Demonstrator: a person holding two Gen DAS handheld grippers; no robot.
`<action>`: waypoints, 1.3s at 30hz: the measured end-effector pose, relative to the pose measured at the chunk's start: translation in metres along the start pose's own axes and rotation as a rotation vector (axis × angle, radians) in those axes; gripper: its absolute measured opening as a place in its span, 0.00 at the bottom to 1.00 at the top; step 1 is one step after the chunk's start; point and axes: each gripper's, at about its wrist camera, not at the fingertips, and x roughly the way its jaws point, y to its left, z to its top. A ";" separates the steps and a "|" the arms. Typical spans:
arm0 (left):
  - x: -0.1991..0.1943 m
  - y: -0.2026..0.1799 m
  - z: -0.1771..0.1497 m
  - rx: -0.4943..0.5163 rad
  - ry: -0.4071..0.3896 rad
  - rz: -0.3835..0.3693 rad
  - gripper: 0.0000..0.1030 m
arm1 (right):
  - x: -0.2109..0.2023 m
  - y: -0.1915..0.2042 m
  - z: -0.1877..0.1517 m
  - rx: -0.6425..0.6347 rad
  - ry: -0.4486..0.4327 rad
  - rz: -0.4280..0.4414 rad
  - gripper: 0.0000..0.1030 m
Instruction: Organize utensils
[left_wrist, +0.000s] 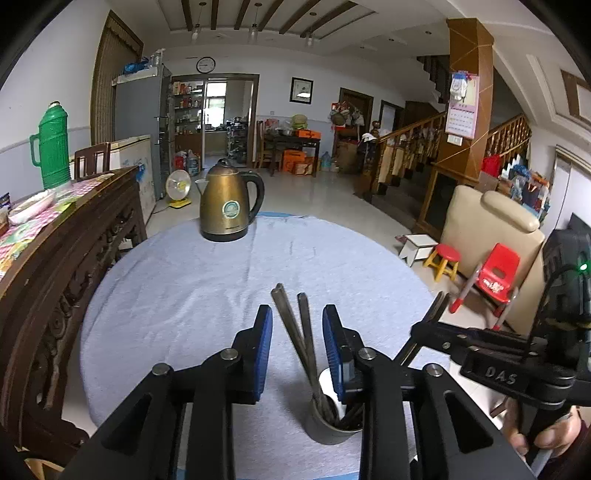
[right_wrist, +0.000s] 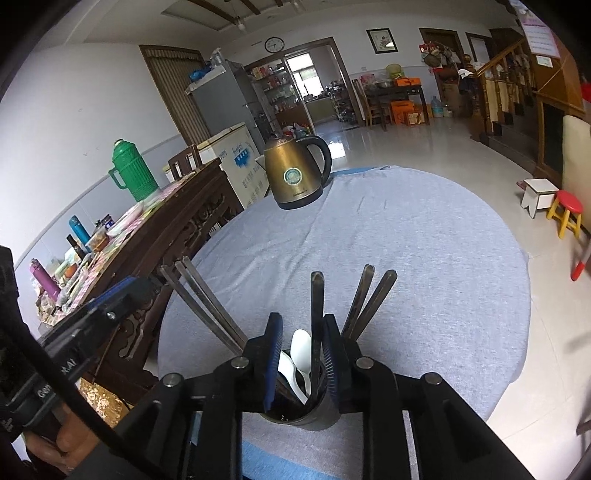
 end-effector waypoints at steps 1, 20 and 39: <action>-0.001 0.000 -0.001 0.004 0.002 0.011 0.34 | -0.001 0.000 0.000 0.001 -0.003 -0.002 0.23; -0.032 -0.009 -0.029 0.049 0.052 0.264 0.72 | -0.054 0.000 -0.041 0.055 -0.082 0.005 0.48; -0.060 -0.004 -0.058 0.010 0.099 0.398 0.79 | -0.063 0.020 -0.091 0.047 -0.070 -0.090 0.62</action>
